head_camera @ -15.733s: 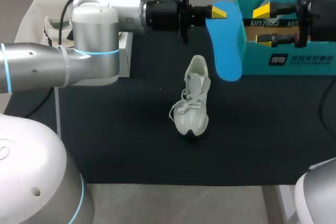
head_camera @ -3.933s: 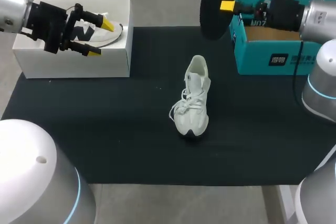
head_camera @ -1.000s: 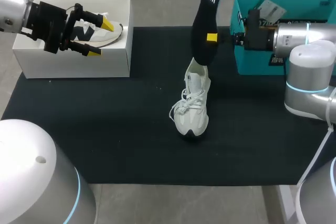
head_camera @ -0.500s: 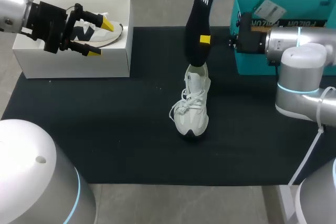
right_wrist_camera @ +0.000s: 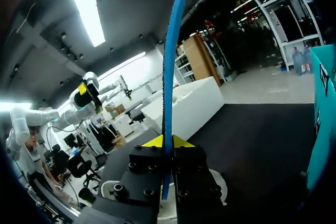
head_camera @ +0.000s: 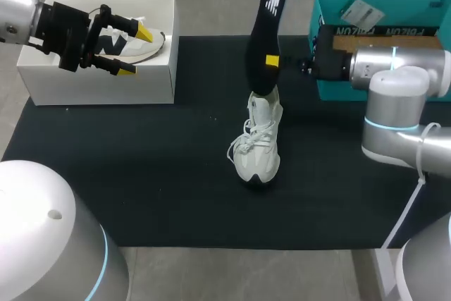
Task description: Take the shoe out of the shoebox, open the shoe tongue, remove and reinsert the insole, then place the shoe into the shoebox
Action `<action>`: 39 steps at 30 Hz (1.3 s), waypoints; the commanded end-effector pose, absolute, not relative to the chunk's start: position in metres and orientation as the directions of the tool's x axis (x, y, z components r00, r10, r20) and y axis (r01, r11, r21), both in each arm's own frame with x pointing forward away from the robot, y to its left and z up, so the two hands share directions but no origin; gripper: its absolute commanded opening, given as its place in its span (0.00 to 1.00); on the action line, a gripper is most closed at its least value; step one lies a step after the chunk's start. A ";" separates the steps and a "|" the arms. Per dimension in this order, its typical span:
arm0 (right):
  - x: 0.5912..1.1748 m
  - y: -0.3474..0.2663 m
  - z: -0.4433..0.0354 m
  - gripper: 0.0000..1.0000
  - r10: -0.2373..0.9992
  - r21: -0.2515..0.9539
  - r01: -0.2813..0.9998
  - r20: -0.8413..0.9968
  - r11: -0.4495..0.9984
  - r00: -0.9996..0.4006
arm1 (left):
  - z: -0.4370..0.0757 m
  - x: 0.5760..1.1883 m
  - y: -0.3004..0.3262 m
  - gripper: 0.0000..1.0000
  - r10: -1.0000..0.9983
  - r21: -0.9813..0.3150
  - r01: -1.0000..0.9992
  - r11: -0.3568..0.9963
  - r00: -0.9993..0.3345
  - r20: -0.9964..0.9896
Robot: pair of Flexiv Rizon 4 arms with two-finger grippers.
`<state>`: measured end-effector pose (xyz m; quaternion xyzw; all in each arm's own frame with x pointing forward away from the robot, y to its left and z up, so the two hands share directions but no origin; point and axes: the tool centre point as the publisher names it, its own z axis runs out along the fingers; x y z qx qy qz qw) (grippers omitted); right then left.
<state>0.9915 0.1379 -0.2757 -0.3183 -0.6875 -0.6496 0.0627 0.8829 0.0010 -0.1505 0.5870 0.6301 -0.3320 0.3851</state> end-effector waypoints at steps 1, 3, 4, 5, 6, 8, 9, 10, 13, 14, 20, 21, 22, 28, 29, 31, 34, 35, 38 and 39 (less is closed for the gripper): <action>0.989 0.135 -0.283 0.00 0.358 0.859 0.511 0.487 -0.031 -0.796 | -0.150 0.884 0.001 1.00 0.487 0.033 0.996 0.088 -0.014 -0.873; 0.989 0.132 -0.288 0.00 0.360 0.858 0.513 0.486 -0.024 -0.796 | -0.150 0.884 0.001 1.00 0.487 0.033 0.996 0.088 -0.014 -0.873; 0.988 0.131 -0.291 0.00 0.361 0.858 0.513 0.485 -0.021 -0.796 | -0.150 0.884 0.001 1.00 0.487 0.033 0.996 0.088 -0.014 -0.873; 0.988 0.129 -0.293 0.00 0.363 0.857 0.516 0.487 -0.019 -0.795 | -0.150 0.884 0.001 1.00 0.487 0.033 0.996 0.088 -0.014 -0.873; 0.988 0.128 -0.294 0.00 0.364 0.857 0.516 0.487 -0.020 -0.794 | -0.150 0.884 0.001 1.00 0.487 0.033 0.996 0.088 -0.014 -0.873; 0.987 0.126 -0.297 0.00 0.370 0.853 0.520 0.493 -0.029 -0.788 | -0.150 0.884 0.001 1.00 0.487 0.033 0.996 0.088 -0.014 -0.873; 0.987 0.125 -0.299 0.00 0.371 0.853 0.521 0.494 -0.029 -0.787 | -0.150 0.884 0.001 1.00 0.487 0.033 0.996 0.088 -0.014 -0.873; 0.987 0.125 -0.301 0.00 0.372 0.853 0.522 0.494 -0.029 -0.786 | -0.150 0.884 0.001 1.00 0.487 0.033 0.996 0.088 -0.014 -0.873; 0.986 0.125 -0.306 0.00 0.372 0.850 0.525 0.497 -0.029 -0.784 | -0.150 0.884 0.001 1.00 0.487 0.033 0.996 0.088 -0.014 -0.873; 0.986 0.126 -0.308 0.00 0.371 0.850 0.527 0.498 -0.029 -0.784 | -0.150 0.884 0.001 1.00 0.487 0.033 0.996 0.088 -0.014 -0.873; 0.985 0.129 -0.317 0.00 0.366 0.845 0.534 0.507 -0.032 -0.780 | -0.150 0.884 0.001 1.00 0.487 0.033 0.996 0.088 -0.014 -0.873; 0.984 0.129 -0.319 0.00 0.366 0.844 0.536 0.509 -0.033 -0.779 | -0.150 0.884 0.001 1.00 0.487 0.033 0.996 0.088 -0.014 -0.873; 0.983 0.130 -0.321 0.00 0.365 0.842 0.538 0.511 -0.033 -0.778 | -0.150 0.884 0.001 1.00 0.487 0.033 0.996 0.088 -0.014 -0.873; 0.975 0.134 -0.331 0.00 0.361 0.831 0.556 0.529 -0.033 -0.768 | -0.150 0.884 0.001 1.00 0.487 0.033 0.996 0.088 -0.014 -0.873; 0.972 0.135 -0.333 0.00 0.359 0.824 0.565 0.537 -0.032 -0.763 | -0.150 0.884 0.001 1.00 0.487 0.033 0.996 0.088 -0.014 -0.873; 0.968 0.136 -0.337 0.00 0.358 0.817 0.576 0.548 -0.034 -0.756 | -0.150 0.884 0.001 1.00 0.487 0.033 0.996 0.088 -0.014 -0.873; 0.963 0.138 -0.340 0.00 0.356 0.806 0.590 0.563 -0.040 -0.745 | -0.150 0.884 0.001 1.00 0.487 0.033 0.996 0.088 -0.014 -0.873; 0.961 0.139 -0.341 0.00 0.356 0.804 0.594 0.566 -0.040 -0.743 | -0.150 0.884 0.001 1.00 0.487 0.033 0.996 0.088 -0.014 -0.873; 0.956 0.139 -0.342 0.00 0.359 0.796 0.604 0.576 -0.039 -0.735 | -0.150 0.884 0.001 1.00 0.487 0.033 0.996 0.088 -0.014 -0.873; 0.955 0.138 -0.343 0.00 0.360 0.795 0.606 0.577 -0.039 -0.733 | -0.150 0.884 0.001 1.00 0.487 0.033 0.996 0.088 -0.014 -0.873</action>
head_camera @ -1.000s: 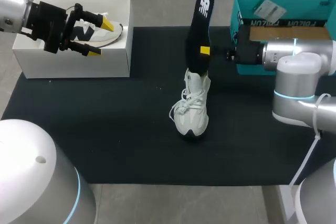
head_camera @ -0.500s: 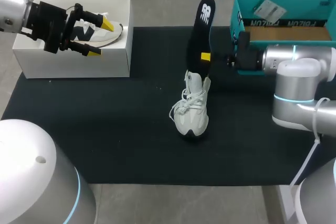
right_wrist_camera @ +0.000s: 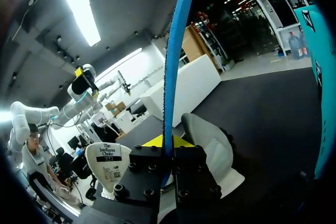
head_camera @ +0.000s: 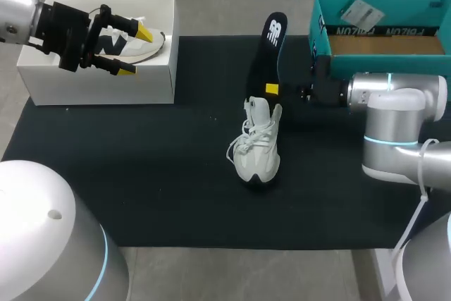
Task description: Take the shoe out of the shoebox, open the shoe tongue, remove and reinsert the insole, then place the shoe into the shoebox
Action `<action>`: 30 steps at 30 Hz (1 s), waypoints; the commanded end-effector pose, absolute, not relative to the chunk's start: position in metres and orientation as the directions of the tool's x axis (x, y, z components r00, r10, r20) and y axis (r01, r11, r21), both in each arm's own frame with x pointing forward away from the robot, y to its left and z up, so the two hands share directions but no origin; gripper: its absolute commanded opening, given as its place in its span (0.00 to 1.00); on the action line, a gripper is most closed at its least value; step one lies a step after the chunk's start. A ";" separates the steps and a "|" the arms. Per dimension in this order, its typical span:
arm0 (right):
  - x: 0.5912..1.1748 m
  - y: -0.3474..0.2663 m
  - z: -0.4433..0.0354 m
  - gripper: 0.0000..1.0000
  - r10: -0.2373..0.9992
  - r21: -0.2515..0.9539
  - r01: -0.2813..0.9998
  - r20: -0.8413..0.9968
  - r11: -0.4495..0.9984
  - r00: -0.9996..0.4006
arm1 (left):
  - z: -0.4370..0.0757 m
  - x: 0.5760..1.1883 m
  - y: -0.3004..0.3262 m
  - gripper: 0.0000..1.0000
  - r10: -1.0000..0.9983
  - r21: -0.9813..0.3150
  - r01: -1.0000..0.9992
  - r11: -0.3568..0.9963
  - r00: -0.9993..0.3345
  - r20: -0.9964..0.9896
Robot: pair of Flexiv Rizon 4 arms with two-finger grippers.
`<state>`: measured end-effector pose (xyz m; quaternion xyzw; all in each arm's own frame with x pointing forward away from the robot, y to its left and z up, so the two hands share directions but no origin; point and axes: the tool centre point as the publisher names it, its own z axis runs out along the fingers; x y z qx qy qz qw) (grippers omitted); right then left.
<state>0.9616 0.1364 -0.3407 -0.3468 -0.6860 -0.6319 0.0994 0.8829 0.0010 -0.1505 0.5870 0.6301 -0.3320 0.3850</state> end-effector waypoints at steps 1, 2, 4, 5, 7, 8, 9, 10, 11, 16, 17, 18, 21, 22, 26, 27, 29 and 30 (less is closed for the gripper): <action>0.953 0.138 -0.344 0.00 0.360 0.790 0.611 0.581 -0.037 -0.730 | -0.150 0.884 0.001 1.00 0.487 0.033 0.996 0.088 -0.014 -0.873; 0.951 0.138 -0.344 0.00 0.360 0.789 0.613 0.583 -0.037 -0.729 | -0.150 0.884 0.001 1.00 0.487 0.033 0.996 0.088 -0.014 -0.873; 0.948 0.140 -0.345 0.00 0.356 0.783 0.622 0.591 -0.034 -0.724 | -0.150 0.884 0.001 1.00 0.487 0.033 0.996 0.088 -0.014 -0.873; 0.946 0.142 -0.346 0.00 0.352 0.778 0.628 0.596 -0.031 -0.721 | -0.150 0.884 0.001 1.00 0.487 0.033 0.996 0.088 -0.014 -0.873; 0.942 0.144 -0.348 0.00 0.345 0.772 0.634 0.604 -0.032 -0.718 | -0.150 0.884 0.001 1.00 0.487 0.033 0.996 0.088 -0.014 -0.873; 0.941 0.144 -0.348 0.00 0.342 0.769 0.638 0.609 -0.033 -0.716 | -0.150 0.884 0.001 1.00 0.487 0.033 0.996 0.088 -0.014 -0.873; 0.941 0.144 -0.348 0.00 0.341 0.770 0.638 0.609 -0.037 -0.716 | -0.150 0.884 0.001 1.00 0.487 0.033 0.996 0.088 -0.014 -0.873; 0.941 0.144 -0.347 0.08 0.342 0.774 0.632 0.606 -0.042 -0.718 | -0.150 0.884 0.001 1.00 0.487 0.033 0.996 0.088 -0.014 -0.873; 0.943 0.143 -0.344 0.39 0.346 0.780 0.623 0.599 -0.050 -0.722 | -0.150 0.884 0.001 1.00 0.487 0.033 0.996 0.088 -0.014 -0.873; 0.955 0.138 -0.334 0.61 0.354 0.797 0.602 0.576 -0.045 -0.737 | -0.150 0.884 0.001 1.00 0.487 0.033 0.996 0.088 -0.014 -0.873; 0.958 0.137 -0.332 0.60 0.355 0.804 0.594 0.567 -0.040 -0.743 | -0.150 0.884 0.001 1.00 0.487 0.033 0.996 0.088 -0.014 -0.873; 0.961 0.136 -0.330 0.58 0.355 0.808 0.589 0.561 -0.036 -0.748 | -0.150 0.884 0.001 1.00 0.487 0.033 0.996 0.088 -0.014 -0.873; 0.970 0.133 -0.323 0.49 0.358 0.819 0.573 0.544 -0.028 -0.759 | -0.150 0.884 0.001 1.00 0.487 0.033 0.996 0.088 -0.014 -0.873; 0.973 0.132 -0.322 0.47 0.359 0.823 0.567 0.537 -0.024 -0.763 | -0.150 0.884 0.001 1.00 0.487 0.033 0.996 0.088 -0.014 -0.873; 0.981 0.130 -0.316 0.06 0.364 0.833 0.553 0.519 -0.016 -0.773 | -0.150 0.884 0.001 1.00 0.487 0.033 0.996 0.088 -0.014 -0.873; 0.981 0.130 -0.316 0.00 0.364 0.830 0.557 0.522 -0.011 -0.771 | -0.150 0.884 0.001 1.00 0.487 0.033 0.996 0.088 -0.014 -0.873; 0.981 0.131 -0.317 0.00 0.364 0.821 0.572 0.533 -0.003 -0.764 | -0.150 0.884 0.001 1.00 0.487 0.033 0.996 0.088 -0.014 -0.873; 0.980 0.132 -0.318 0.00 0.361 0.810 0.586 0.545 0.005 -0.757 | -0.150 0.884 0.001 1.00 0.487 0.033 0.996 0.088 -0.014 -0.873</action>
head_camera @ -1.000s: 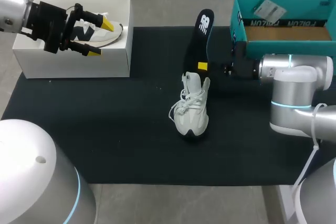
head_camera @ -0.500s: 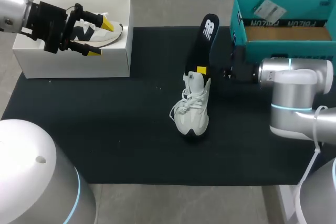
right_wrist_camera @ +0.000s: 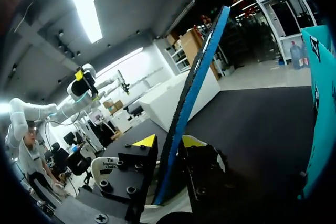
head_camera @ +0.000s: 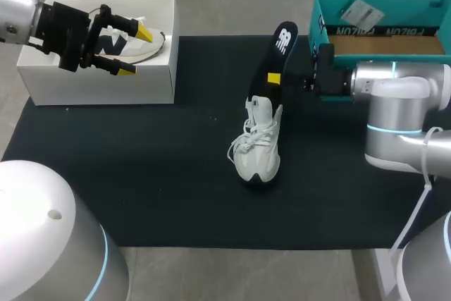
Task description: Take the shoe out of the shoebox, open the shoe tongue, remove and reinsert the insole, then place the shoe into the shoebox
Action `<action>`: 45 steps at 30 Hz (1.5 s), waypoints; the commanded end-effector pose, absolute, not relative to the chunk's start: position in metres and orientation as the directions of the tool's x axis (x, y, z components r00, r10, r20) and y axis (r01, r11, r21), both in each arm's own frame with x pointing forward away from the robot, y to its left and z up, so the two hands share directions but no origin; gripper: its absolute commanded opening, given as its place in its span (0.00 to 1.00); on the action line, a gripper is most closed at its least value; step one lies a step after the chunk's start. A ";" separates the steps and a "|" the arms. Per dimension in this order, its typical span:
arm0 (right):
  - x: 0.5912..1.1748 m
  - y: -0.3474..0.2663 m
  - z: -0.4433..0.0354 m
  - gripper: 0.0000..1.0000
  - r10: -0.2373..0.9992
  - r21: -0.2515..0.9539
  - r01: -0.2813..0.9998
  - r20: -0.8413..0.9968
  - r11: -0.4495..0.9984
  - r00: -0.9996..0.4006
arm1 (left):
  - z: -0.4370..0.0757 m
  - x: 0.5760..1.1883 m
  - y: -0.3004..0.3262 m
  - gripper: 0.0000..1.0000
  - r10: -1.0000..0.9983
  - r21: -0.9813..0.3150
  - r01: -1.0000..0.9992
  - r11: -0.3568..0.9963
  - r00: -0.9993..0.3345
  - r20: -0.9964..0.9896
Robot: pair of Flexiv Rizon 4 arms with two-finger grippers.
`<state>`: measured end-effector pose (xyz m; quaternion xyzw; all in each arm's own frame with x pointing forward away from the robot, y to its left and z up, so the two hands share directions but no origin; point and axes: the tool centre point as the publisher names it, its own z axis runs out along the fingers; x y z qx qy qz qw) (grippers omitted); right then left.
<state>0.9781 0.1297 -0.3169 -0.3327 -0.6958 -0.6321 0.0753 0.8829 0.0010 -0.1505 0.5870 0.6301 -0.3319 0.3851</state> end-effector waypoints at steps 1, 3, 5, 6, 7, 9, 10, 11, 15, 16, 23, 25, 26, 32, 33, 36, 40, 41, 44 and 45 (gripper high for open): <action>0.978 0.133 -0.319 0.00 0.355 0.803 0.596 0.553 0.015 -0.754 | -0.150 0.884 0.001 1.00 0.487 0.033 0.996 0.088 -0.014 -0.873; 0.975 0.136 -0.322 0.00 0.344 0.793 0.609 0.563 0.032 -0.751 | -0.150 0.884 0.001 1.00 0.487 0.033 0.996 0.088 -0.014 -0.873; 0.971 0.136 -0.326 0.00 0.334 0.781 0.624 0.578 0.041 -0.745 | -0.150 0.884 0.001 1.00 0.487 0.033 0.996 0.088 -0.014 -0.873; 0.969 0.137 -0.328 0.00 0.331 0.775 0.630 0.583 0.049 -0.742 | -0.150 0.884 0.001 1.00 0.487 0.033 0.996 0.088 -0.014 -0.873; 0.967 0.137 -0.330 0.00 0.328 0.768 0.638 0.589 0.058 -0.739 | -0.150 0.884 0.001 1.00 0.487 0.033 0.996 0.088 -0.014 -0.873; 0.964 0.137 -0.334 0.00 0.324 0.756 0.651 0.601 0.065 -0.730 | -0.150 0.884 0.001 1.00 0.487 0.033 0.996 0.088 -0.014 -0.873; 0.962 0.137 -0.335 0.00 0.322 0.751 0.657 0.606 0.070 -0.727 | -0.150 0.884 0.001 1.00 0.487 0.033 0.996 0.088 -0.014 -0.873; 0.960 0.137 -0.337 0.00 0.320 0.744 0.663 0.612 0.077 -0.724 | -0.150 0.884 0.001 1.00 0.487 0.033 0.996 0.088 -0.014 -0.873; 0.952 0.139 -0.339 0.00 0.310 0.724 0.684 0.632 0.089 -0.710 | -0.150 0.884 0.001 1.00 0.487 0.033 0.996 0.088 -0.014 -0.873; 0.949 0.140 -0.340 0.00 0.308 0.717 0.692 0.642 0.084 -0.703 | -0.150 0.884 0.001 1.00 0.487 0.033 0.996 0.088 -0.014 -0.873; 0.963 0.134 -0.332 0.57 0.331 0.735 0.675 0.621 0.069 -0.710 | -0.150 0.884 0.001 1.00 0.487 0.033 0.996 0.088 -0.014 -0.873; 0.973 0.132 -0.327 0.64 0.332 0.749 0.658 0.605 0.071 -0.724 | -0.150 0.884 0.001 1.00 0.487 0.033 0.996 0.088 -0.014 -0.873; 0.978 0.131 -0.324 0.62 0.329 0.756 0.651 0.599 0.069 -0.730 | -0.150 0.884 0.001 1.00 0.487 0.033 0.996 0.088 -0.014 -0.873; 0.999 0.128 -0.313 0.00 0.334 0.781 0.620 0.567 0.073 -0.753 | -0.150 0.884 0.001 1.00 0.487 0.033 0.996 0.088 -0.014 -0.873; 0.999 0.128 -0.313 0.00 0.333 0.782 0.619 0.566 0.073 -0.754 | -0.150 0.884 0.001 1.00 0.487 0.033 0.996 0.088 -0.014 -0.873; 0.996 0.132 -0.316 0.00 0.329 0.777 0.624 0.571 0.077 -0.752 | -0.150 0.884 0.001 1.00 0.487 0.033 0.996 0.088 -0.014 -0.873; 0.987 0.136 -0.321 0.00 0.322 0.764 0.640 0.588 0.078 -0.742 | -0.150 0.884 0.001 1.00 0.487 0.033 0.996 0.088 -0.014 -0.873; 0.984 0.137 -0.323 0.00 0.322 0.761 0.644 0.592 0.077 -0.739 | -0.150 0.884 0.001 1.00 0.487 0.033 0.996 0.088 -0.014 -0.873; 0.973 0.139 -0.328 0.00 0.317 0.745 0.664 0.614 0.071 -0.723 | -0.150 0.884 0.001 1.00 0.487 0.033 0.996 0.088 -0.014 -0.873; 0.969 0.140 -0.329 0.00 0.315 0.737 0.672 0.622 0.074 -0.717 | -0.150 0.884 0.001 1.00 0.487 0.033 0.996 0.088 -0.014 -0.873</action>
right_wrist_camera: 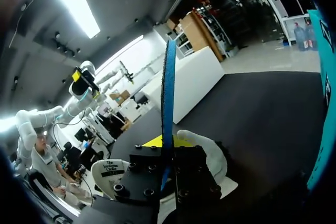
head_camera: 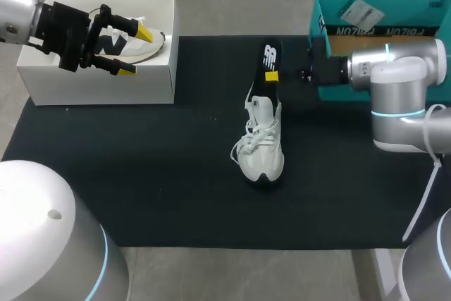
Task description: Take the shoe out of the shoebox, open the shoe tongue, remove and reinsert the insole, then place the shoe into the shoebox
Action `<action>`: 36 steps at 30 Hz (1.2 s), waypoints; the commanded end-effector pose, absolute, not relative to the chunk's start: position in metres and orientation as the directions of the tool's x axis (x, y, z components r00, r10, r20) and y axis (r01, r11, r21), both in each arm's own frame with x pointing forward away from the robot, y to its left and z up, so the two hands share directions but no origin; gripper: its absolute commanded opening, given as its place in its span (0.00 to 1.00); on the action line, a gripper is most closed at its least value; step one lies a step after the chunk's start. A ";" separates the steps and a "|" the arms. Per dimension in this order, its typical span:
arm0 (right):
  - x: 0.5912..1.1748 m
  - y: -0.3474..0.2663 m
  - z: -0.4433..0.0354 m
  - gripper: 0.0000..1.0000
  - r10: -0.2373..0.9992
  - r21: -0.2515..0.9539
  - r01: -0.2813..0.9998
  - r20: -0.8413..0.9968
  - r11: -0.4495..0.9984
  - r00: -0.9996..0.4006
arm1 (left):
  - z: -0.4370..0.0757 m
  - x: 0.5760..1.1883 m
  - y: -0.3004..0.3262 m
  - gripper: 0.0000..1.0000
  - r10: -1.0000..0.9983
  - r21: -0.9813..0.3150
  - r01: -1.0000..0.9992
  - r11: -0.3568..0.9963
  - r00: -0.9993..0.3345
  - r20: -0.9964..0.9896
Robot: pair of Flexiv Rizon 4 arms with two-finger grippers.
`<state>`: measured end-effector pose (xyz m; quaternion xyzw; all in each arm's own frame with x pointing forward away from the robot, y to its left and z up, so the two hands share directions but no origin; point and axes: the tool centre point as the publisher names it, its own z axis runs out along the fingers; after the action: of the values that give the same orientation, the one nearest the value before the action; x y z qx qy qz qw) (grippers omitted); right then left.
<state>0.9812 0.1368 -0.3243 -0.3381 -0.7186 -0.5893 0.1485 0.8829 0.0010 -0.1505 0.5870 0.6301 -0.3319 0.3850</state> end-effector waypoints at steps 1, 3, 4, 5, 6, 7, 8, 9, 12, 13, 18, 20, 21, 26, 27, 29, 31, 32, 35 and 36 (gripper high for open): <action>0.965 0.141 -0.331 0.00 0.311 0.729 0.681 0.633 0.070 -0.709 | -0.150 0.884 0.001 1.00 0.487 0.033 0.996 0.088 -0.014 -0.873; 0.958 0.143 -0.334 0.00 0.306 0.715 0.694 0.645 0.082 -0.700 | -0.150 0.884 0.001 1.00 0.487 0.033 0.996 0.088 -0.014 -0.873; 0.953 0.144 -0.336 0.00 0.302 0.705 0.704 0.656 0.079 -0.691 | -0.150 0.884 0.001 1.00 0.487 0.033 0.996 0.088 -0.014 -0.873; 0.950 0.145 -0.337 0.00 0.301 0.702 0.708 0.660 0.079 -0.688 | -0.150 0.884 0.001 1.00 0.487 0.033 0.996 0.088 -0.014 -0.873; 0.948 0.146 -0.338 0.00 0.299 0.697 0.713 0.667 0.076 -0.683 | -0.150 0.884 0.001 1.00 0.487 0.033 0.996 0.088 -0.014 -0.873; 0.945 0.147 -0.339 0.00 0.296 0.689 0.720 0.673 0.082 -0.678 | -0.150 0.884 0.001 1.00 0.487 0.033 0.996 0.088 -0.014 -0.873; 0.942 0.147 -0.340 0.00 0.294 0.685 0.724 0.678 0.079 -0.674 | -0.150 0.884 0.001 1.00 0.487 0.033 0.996 0.088 -0.014 -0.873; 0.940 0.148 -0.341 0.00 0.289 0.679 0.730 0.685 0.079 -0.669 | -0.150 0.884 0.001 1.00 0.487 0.033 0.996 0.088 -0.014 -0.873; 0.943 0.147 -0.340 0.08 0.287 0.679 0.730 0.686 0.078 -0.669 | -0.150 0.884 0.001 1.00 0.487 0.033 0.996 0.088 -0.014 -0.873; 0.946 0.146 -0.339 0.37 0.291 0.684 0.726 0.681 0.077 -0.672 | -0.150 0.884 0.001 1.00 0.487 0.033 0.996 0.088 -0.014 -0.873; 0.966 0.141 -0.325 0.55 0.305 0.713 0.695 0.644 0.093 -0.701 | -0.150 0.884 0.001 1.00 0.487 0.033 0.996 0.088 -0.014 -0.873; 0.973 0.140 -0.320 0.59 0.308 0.720 0.688 0.637 0.090 -0.707 | -0.150 0.884 0.001 1.00 0.487 0.033 0.996 0.088 -0.014 -0.873; 0.978 0.139 -0.315 0.53 0.310 0.723 0.684 0.631 0.096 -0.711 | -0.150 0.884 0.001 1.00 0.487 0.033 0.996 0.088 -0.014 -0.873; 0.987 0.138 -0.309 0.00 0.320 0.732 0.673 0.616 0.103 -0.719 | -0.150 0.884 0.001 1.00 0.487 0.033 0.996 0.088 -0.014 -0.873; 0.987 0.138 -0.309 0.00 0.322 0.731 0.675 0.618 0.104 -0.718 | -0.150 0.884 0.001 1.00 0.487 0.033 0.996 0.088 -0.014 -0.873; 0.986 0.139 -0.311 0.00 0.322 0.726 0.680 0.622 0.104 -0.714 | -0.150 0.884 0.001 1.00 0.487 0.033 0.996 0.088 -0.014 -0.873; 0.982 0.141 -0.314 0.00 0.318 0.715 0.691 0.635 0.104 -0.704 | -0.150 0.884 0.001 1.00 0.487 0.033 0.996 0.088 -0.014 -0.873; 0.980 0.142 -0.316 0.00 0.314 0.712 0.695 0.639 0.104 -0.702 | -0.150 0.884 0.001 1.00 0.487 0.033 0.996 0.088 -0.014 -0.873; 0.973 0.146 -0.322 0.00 0.300 0.695 0.711 0.660 0.103 -0.689 | -0.150 0.884 0.001 1.00 0.487 0.033 0.996 0.088 -0.014 -0.873; 0.971 0.147 -0.325 0.00 0.293 0.691 0.716 0.667 0.102 -0.685 | -0.150 0.884 0.001 1.00 0.487 0.033 0.996 0.088 -0.014 -0.873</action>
<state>0.9722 0.1444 -0.3177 -0.3509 -0.7211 -0.5689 0.1823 0.8829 0.0010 -0.1505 0.5870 0.6301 -0.3319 0.3850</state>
